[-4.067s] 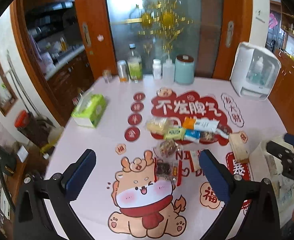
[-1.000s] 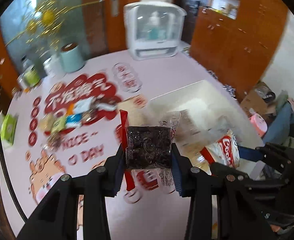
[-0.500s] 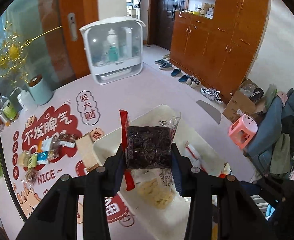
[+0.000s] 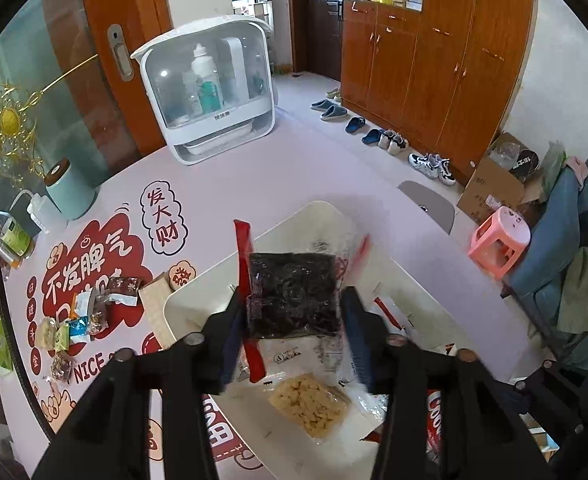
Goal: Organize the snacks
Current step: 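Open both grippers to drop the jerky and Cookies packs into the tray, then return both grippers to the pile, right gripper grasping the tan bread bag, then grasp the clear nut bag with left gripper while right lifts the bread bag, then carry both bags over the white tray and release them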
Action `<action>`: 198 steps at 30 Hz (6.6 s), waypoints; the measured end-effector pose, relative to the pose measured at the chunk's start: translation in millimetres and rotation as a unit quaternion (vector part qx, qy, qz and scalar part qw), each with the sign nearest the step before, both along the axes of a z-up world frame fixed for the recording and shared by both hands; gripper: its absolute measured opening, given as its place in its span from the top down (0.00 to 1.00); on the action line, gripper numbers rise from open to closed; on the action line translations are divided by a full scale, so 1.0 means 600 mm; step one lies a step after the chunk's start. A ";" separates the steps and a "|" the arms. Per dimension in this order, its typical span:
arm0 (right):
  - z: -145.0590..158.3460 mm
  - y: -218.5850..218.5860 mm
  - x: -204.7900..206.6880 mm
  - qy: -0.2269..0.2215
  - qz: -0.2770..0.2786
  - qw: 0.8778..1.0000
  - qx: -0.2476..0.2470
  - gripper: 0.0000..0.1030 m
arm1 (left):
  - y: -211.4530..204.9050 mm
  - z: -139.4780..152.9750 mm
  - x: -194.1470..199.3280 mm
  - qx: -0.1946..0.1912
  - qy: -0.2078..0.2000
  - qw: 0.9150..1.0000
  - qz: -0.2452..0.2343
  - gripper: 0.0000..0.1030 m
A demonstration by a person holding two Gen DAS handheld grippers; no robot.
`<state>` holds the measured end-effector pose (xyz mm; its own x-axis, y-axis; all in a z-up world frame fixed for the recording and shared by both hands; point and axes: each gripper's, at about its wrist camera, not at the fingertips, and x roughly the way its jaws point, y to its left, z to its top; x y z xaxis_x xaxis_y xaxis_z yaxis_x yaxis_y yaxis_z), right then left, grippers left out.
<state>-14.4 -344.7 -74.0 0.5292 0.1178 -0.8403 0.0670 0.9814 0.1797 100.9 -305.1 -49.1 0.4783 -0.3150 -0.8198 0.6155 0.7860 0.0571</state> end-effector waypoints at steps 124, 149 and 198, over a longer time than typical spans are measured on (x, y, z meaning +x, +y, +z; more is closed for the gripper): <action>-0.192 0.384 0.492 0.187 0.161 0.967 -0.070 0.48 | 0.673 -0.277 0.286 0.122 0.132 0.966 0.186 0.52; -0.001 0.256 0.126 0.033 0.096 0.994 0.041 0.47 | 0.471 -0.032 -0.013 0.001 0.045 0.986 0.160 0.52; 0.093 -0.070 0.147 -0.043 -0.032 0.998 -0.033 0.46 | 0.057 0.013 0.022 0.010 0.017 0.997 0.075 0.43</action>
<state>73.6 -386.8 -18.3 0.6050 0.0280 -0.7957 0.1159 0.9856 0.1229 114.4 -270.7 -41.2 0.4905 -0.2254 -0.8418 0.4929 0.8684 0.0547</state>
